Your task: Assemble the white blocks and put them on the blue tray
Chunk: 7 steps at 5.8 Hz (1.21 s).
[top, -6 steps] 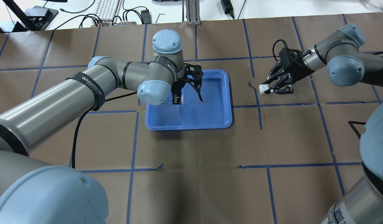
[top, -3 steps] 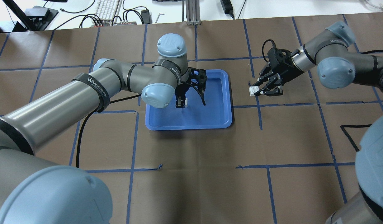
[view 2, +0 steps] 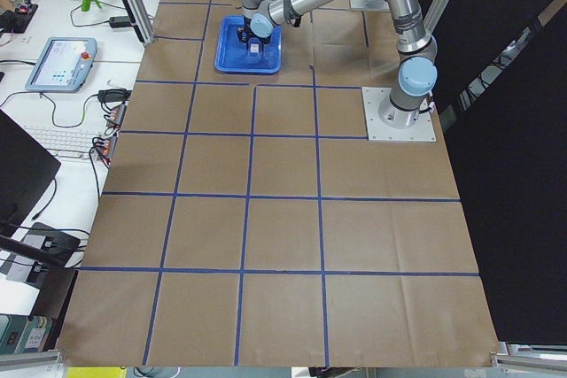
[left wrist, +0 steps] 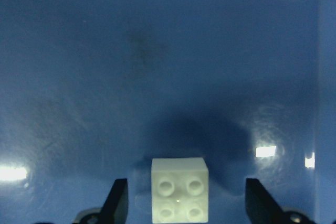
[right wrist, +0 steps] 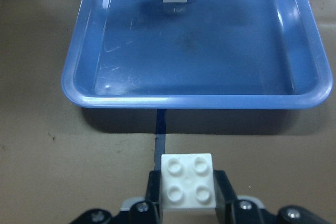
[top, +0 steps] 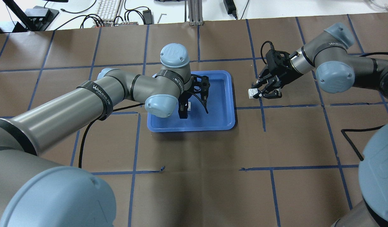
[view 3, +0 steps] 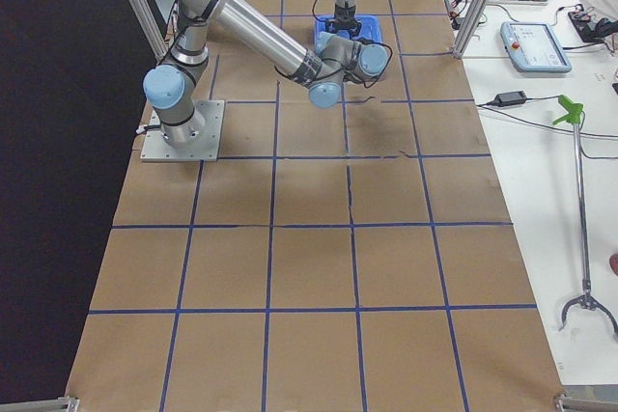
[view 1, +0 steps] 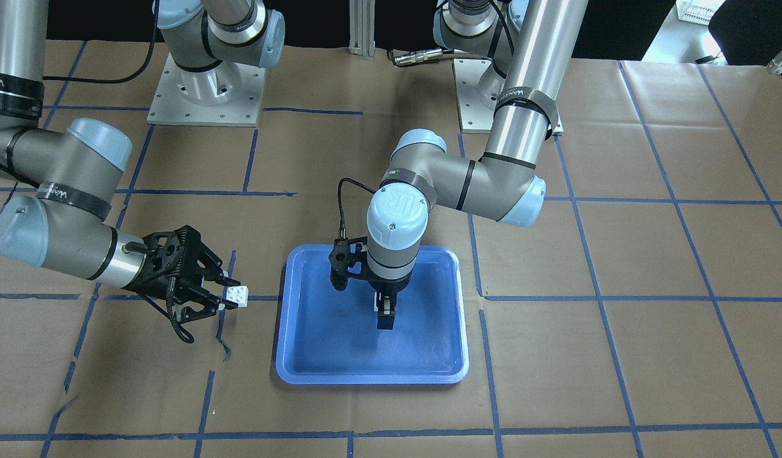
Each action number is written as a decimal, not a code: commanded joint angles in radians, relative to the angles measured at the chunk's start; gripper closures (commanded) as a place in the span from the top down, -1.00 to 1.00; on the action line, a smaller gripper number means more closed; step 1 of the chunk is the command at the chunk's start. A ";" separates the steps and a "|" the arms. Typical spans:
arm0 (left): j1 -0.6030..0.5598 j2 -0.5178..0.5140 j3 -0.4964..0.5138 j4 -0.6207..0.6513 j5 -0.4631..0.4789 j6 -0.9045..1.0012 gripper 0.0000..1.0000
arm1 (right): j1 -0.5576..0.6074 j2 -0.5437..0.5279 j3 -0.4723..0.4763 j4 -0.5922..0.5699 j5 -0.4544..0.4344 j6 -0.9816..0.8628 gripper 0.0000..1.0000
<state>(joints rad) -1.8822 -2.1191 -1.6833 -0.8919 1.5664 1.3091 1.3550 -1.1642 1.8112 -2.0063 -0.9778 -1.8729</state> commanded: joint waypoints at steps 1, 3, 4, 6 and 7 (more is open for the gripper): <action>0.017 0.132 0.020 -0.083 0.006 -0.031 0.98 | 0.022 -0.002 0.005 -0.005 0.028 0.055 -0.46; 0.083 0.345 0.147 -0.511 0.009 -0.053 0.98 | 0.154 0.000 0.005 -0.148 0.031 0.255 -0.46; 0.110 0.452 0.171 -0.641 0.012 -0.115 0.98 | 0.224 0.012 0.007 -0.264 0.030 0.402 -0.46; 0.190 0.534 0.158 -0.676 0.014 -0.427 0.98 | 0.324 0.059 0.016 -0.420 0.028 0.521 -0.46; 0.193 0.553 0.152 -0.667 0.014 -0.729 0.98 | 0.335 0.114 0.020 -0.501 0.028 0.556 -0.46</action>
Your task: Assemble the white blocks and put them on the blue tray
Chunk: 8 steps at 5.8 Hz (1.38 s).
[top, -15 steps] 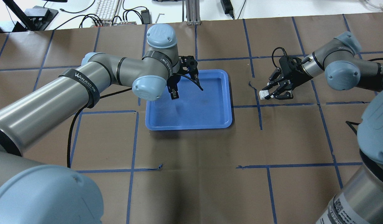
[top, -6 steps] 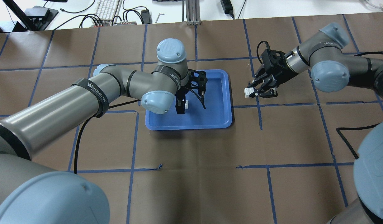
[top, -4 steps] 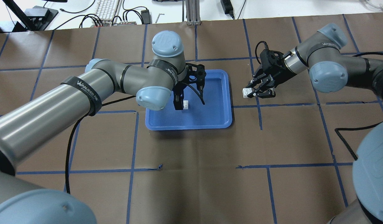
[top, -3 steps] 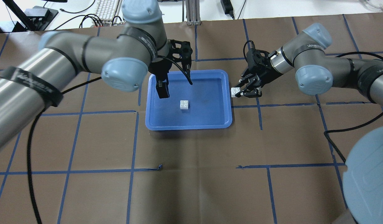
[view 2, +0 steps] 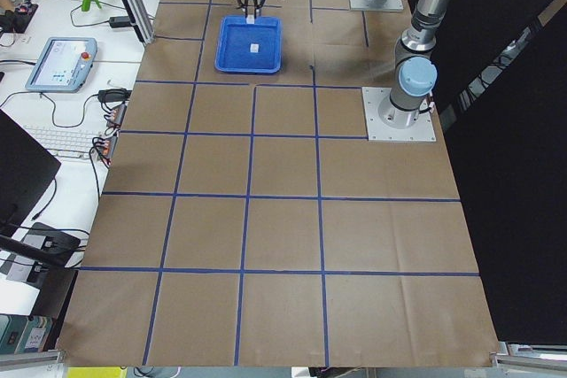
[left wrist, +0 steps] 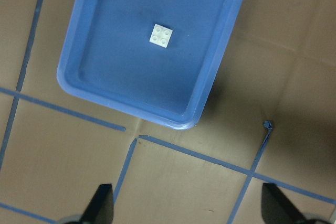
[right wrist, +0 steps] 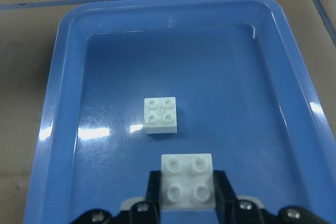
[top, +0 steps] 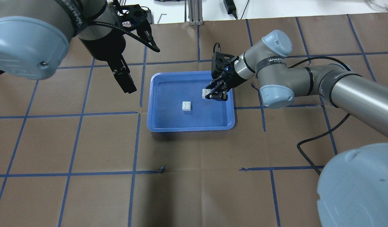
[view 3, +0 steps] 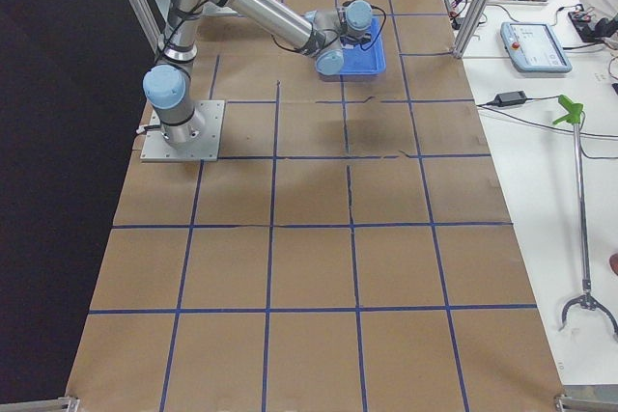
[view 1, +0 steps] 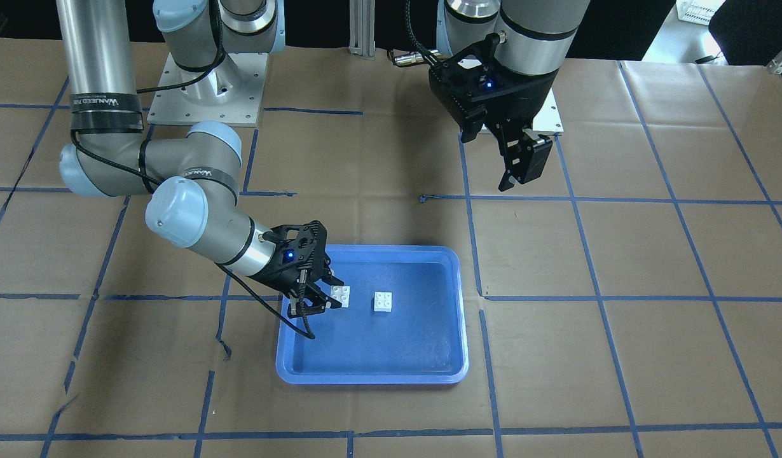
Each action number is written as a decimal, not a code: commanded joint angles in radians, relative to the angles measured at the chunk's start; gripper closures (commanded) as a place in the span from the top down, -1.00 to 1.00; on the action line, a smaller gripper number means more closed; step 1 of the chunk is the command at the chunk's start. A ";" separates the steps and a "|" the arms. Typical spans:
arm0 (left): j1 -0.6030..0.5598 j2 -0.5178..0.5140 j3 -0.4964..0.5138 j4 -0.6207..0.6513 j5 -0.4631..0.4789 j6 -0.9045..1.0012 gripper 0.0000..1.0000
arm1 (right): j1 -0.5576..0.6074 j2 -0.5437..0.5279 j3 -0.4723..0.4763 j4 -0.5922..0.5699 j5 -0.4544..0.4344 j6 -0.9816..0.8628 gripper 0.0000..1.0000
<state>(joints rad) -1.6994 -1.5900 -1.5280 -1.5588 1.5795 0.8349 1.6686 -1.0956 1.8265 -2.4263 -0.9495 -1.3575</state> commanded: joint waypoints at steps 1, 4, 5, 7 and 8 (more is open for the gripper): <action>0.041 0.028 -0.004 0.002 -0.001 -0.495 0.98 | 0.023 0.068 0.029 -0.130 0.000 0.041 -0.46; 0.080 0.028 -0.005 -0.030 0.007 -0.786 0.98 | 0.048 0.097 0.045 -0.184 -0.002 0.041 -0.46; 0.093 0.030 0.008 -0.035 0.010 -0.786 0.99 | 0.057 0.097 0.046 -0.186 0.000 0.041 -0.45; 0.130 0.048 0.016 -0.050 0.005 -0.784 0.99 | 0.059 0.097 0.046 -0.183 0.000 0.043 -0.45; 0.130 0.044 0.028 -0.055 0.004 -0.787 0.99 | 0.060 0.097 0.046 -0.183 0.002 0.043 -0.44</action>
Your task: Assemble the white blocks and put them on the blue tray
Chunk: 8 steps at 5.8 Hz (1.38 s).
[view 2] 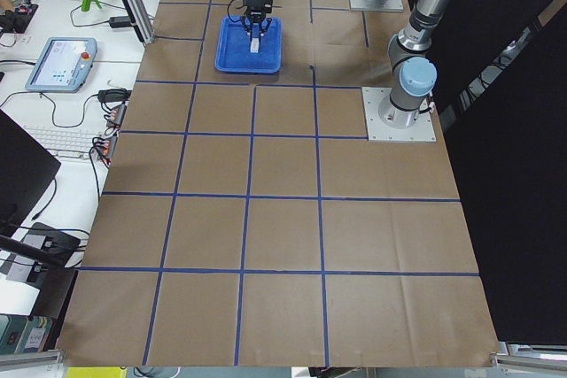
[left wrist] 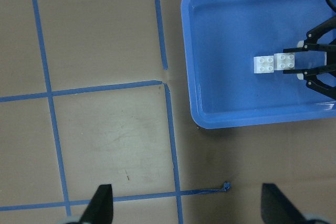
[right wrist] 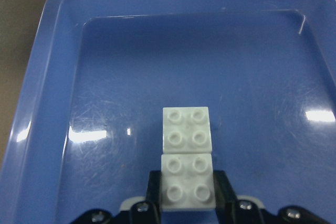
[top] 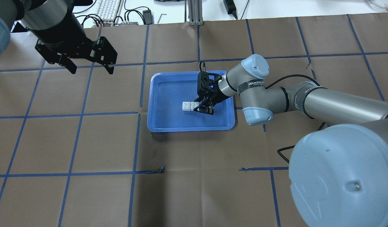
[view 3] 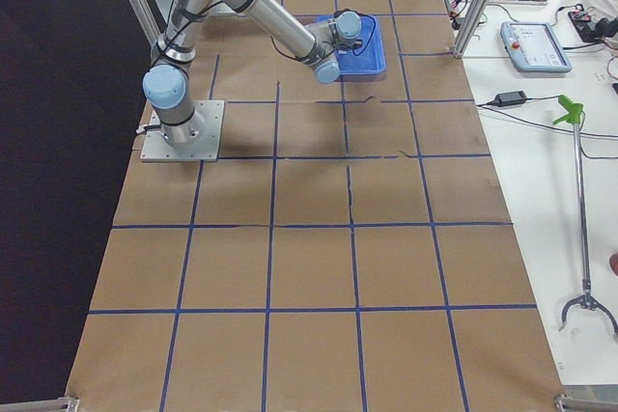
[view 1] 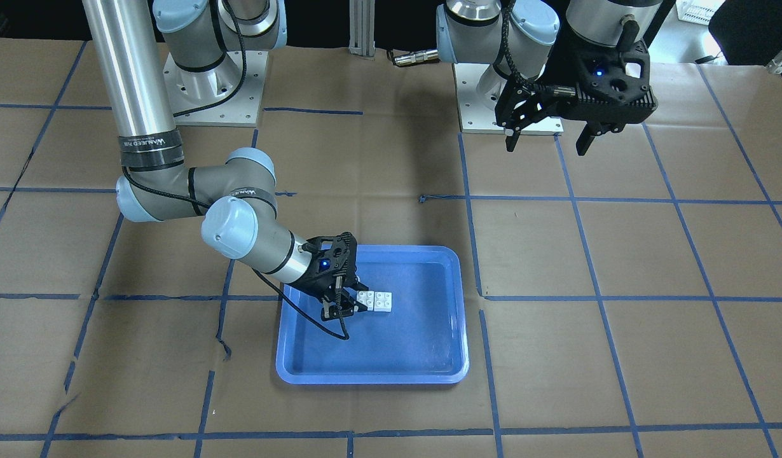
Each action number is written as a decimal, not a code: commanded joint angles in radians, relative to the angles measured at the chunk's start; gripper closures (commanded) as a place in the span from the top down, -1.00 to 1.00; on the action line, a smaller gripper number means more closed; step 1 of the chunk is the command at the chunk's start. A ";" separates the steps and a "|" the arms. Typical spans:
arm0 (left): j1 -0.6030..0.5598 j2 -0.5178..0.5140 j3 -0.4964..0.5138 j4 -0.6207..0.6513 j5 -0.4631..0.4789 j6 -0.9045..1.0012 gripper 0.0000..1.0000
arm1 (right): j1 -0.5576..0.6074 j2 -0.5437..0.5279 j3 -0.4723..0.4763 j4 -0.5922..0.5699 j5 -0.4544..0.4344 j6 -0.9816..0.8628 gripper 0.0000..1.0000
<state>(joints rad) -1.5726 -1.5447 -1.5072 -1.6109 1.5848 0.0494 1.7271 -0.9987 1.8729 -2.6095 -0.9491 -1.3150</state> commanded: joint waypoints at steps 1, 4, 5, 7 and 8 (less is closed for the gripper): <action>0.005 0.003 0.005 -0.013 0.003 -0.002 0.99 | 0.002 0.000 0.002 0.003 0.001 0.000 -0.44; 0.005 0.001 0.009 -0.020 0.003 -0.002 0.99 | 0.002 0.002 0.002 0.000 0.000 0.007 -0.42; 0.005 0.003 0.009 -0.020 0.003 -0.002 0.99 | 0.002 0.002 0.000 -0.003 0.001 0.007 -0.42; 0.005 0.003 0.007 -0.020 0.003 -0.002 0.99 | 0.002 0.002 0.000 -0.020 0.000 0.008 -0.42; 0.005 0.003 0.007 -0.020 0.003 -0.002 0.99 | 0.002 0.002 0.002 -0.020 0.001 0.008 -0.35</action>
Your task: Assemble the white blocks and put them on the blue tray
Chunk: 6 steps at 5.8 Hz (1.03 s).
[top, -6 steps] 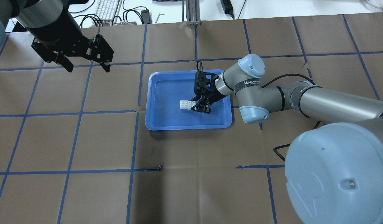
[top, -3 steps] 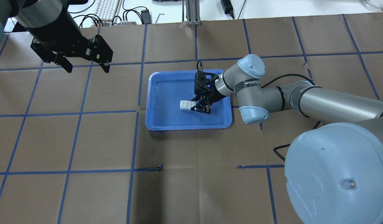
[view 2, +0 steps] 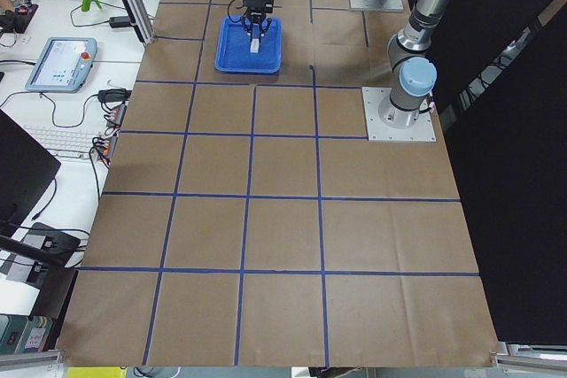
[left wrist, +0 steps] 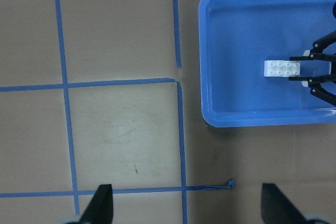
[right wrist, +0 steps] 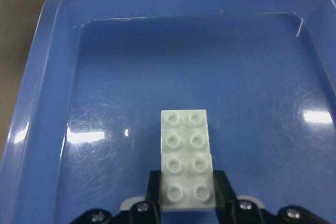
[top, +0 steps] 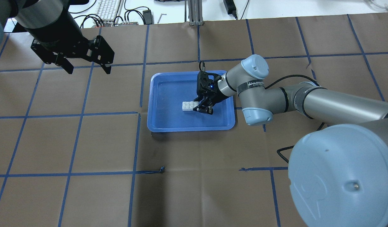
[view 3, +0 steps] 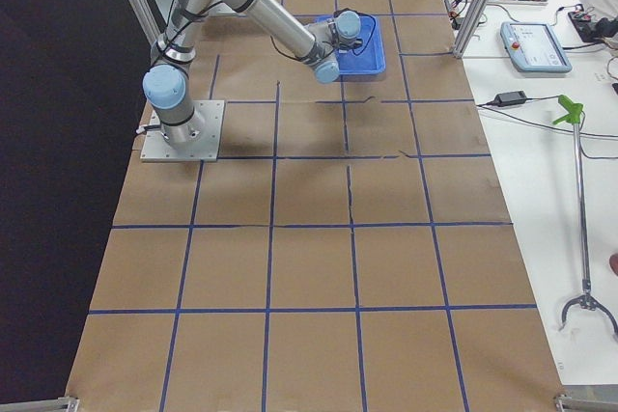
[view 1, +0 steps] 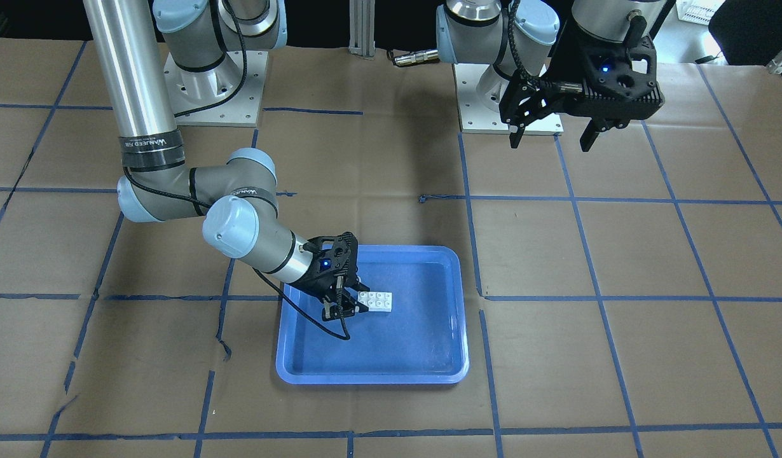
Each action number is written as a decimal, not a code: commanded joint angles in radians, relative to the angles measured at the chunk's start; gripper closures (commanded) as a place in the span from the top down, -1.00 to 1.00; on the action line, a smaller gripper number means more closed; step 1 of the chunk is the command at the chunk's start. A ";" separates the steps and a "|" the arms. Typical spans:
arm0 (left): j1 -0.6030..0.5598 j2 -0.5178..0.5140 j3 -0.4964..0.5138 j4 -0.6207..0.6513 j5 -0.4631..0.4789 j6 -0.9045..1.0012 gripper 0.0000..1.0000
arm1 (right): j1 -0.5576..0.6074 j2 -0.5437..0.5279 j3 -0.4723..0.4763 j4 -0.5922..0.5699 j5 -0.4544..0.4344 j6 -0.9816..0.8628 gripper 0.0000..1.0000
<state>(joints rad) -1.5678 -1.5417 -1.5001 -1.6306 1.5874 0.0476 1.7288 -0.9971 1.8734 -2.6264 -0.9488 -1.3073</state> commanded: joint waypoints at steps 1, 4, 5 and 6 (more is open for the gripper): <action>0.000 0.002 -0.002 0.002 0.000 0.000 0.99 | 0.000 0.001 0.001 -0.001 0.001 0.000 -0.21; 0.000 0.003 -0.002 0.000 0.000 0.000 0.99 | 0.000 0.002 0.001 0.000 0.001 0.002 -0.03; -0.001 0.005 -0.005 0.000 0.000 0.000 0.99 | 0.000 0.002 0.001 0.000 0.001 0.002 0.03; -0.002 0.005 -0.005 0.000 0.000 0.000 0.99 | 0.000 0.002 0.000 0.000 0.001 0.002 0.04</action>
<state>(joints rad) -1.5688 -1.5375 -1.5040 -1.6306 1.5877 0.0476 1.7288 -0.9956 1.8742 -2.6262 -0.9480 -1.3055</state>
